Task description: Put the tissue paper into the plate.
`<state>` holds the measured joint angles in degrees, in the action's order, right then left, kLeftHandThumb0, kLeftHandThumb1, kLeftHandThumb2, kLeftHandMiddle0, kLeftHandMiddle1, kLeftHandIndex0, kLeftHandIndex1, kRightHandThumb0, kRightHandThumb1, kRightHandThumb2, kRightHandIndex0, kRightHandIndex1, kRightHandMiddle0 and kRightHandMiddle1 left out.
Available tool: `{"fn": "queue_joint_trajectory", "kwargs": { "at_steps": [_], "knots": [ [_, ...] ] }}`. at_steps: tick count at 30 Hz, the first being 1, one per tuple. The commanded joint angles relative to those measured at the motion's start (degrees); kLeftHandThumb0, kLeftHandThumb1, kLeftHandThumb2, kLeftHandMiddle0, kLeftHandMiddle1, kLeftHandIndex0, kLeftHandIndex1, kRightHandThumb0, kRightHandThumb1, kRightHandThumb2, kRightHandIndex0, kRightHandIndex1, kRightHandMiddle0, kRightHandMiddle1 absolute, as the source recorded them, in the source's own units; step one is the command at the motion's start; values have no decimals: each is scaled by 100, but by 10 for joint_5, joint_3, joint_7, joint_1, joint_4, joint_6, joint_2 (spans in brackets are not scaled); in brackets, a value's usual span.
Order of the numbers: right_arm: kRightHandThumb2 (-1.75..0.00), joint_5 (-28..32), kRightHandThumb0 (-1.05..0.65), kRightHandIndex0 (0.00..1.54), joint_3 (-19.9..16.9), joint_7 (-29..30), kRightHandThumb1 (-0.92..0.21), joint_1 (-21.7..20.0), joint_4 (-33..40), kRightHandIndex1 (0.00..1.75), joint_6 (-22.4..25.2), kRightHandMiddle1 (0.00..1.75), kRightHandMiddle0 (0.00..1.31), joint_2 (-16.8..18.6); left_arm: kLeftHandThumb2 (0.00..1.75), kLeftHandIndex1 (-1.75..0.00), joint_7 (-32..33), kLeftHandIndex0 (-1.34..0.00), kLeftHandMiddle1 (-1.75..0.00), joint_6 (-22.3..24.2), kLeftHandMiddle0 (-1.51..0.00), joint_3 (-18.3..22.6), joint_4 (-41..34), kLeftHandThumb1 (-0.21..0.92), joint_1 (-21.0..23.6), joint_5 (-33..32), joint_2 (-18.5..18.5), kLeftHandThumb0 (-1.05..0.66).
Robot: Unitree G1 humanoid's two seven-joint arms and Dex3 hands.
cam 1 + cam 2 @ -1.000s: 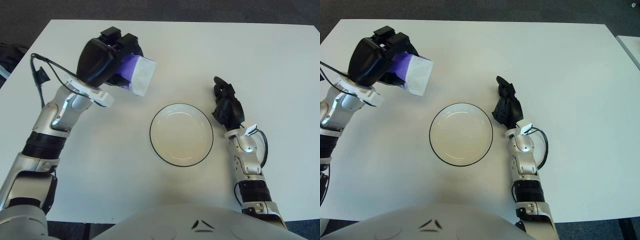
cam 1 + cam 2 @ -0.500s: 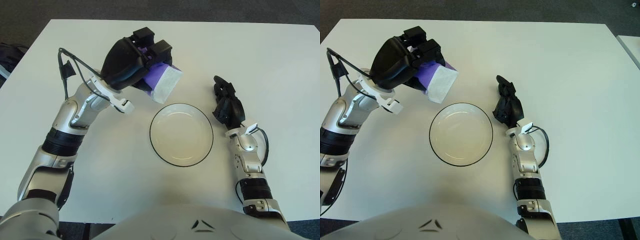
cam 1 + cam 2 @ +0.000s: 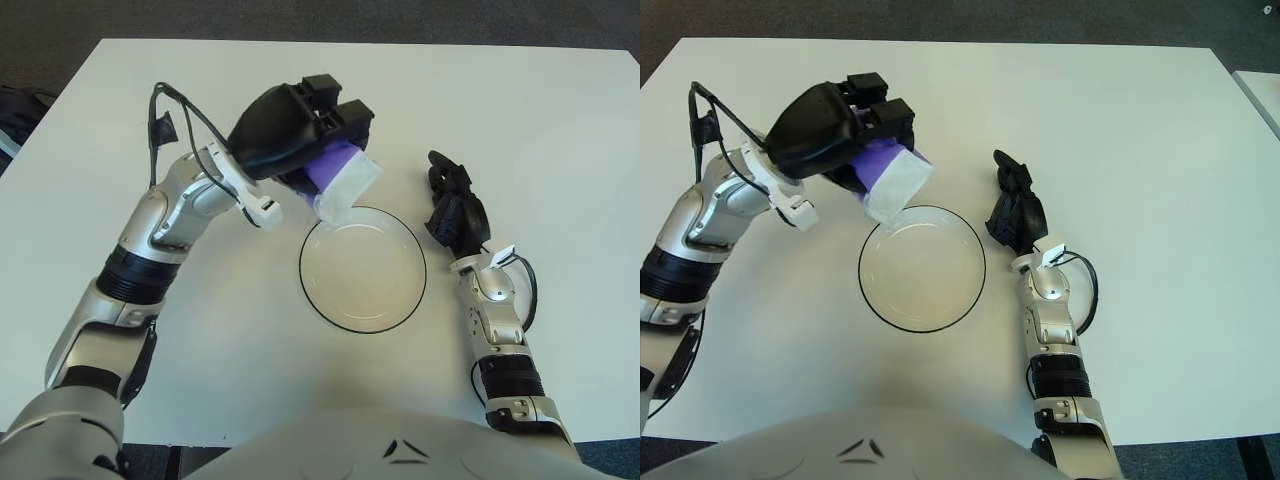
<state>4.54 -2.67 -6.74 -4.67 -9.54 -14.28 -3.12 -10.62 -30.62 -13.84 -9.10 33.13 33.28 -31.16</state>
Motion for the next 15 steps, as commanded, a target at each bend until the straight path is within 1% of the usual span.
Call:
{"fn": "queue_joint_trajectory", "kwargs": {
  "at_steps": [1,6,9,15],
  "knots": [
    [-101,-3,-85,22,-1,6,-92,65,-60,3,65,44,0,2,171,-175,-40,-64,-175,10,-87,-8,-20,-3,15,-21,3,0],
    [-101,5,-84,20,2,-2,-92,73,-48,2,54,43,0,6,174,-175,-100,-65,-175,39,-88,-27,-25,-5,18,-60,21,0],
    [-102,10,-84,18,6,-13,-92,75,-46,1,44,44,0,4,174,-174,-124,-66,-175,51,-89,-45,-32,-5,7,-70,34,0],
    [-104,13,-81,18,3,-20,-92,68,-60,1,30,47,0,4,175,-174,-168,-67,-175,63,-89,-58,-57,-6,-11,-89,33,0]
  ]
}}
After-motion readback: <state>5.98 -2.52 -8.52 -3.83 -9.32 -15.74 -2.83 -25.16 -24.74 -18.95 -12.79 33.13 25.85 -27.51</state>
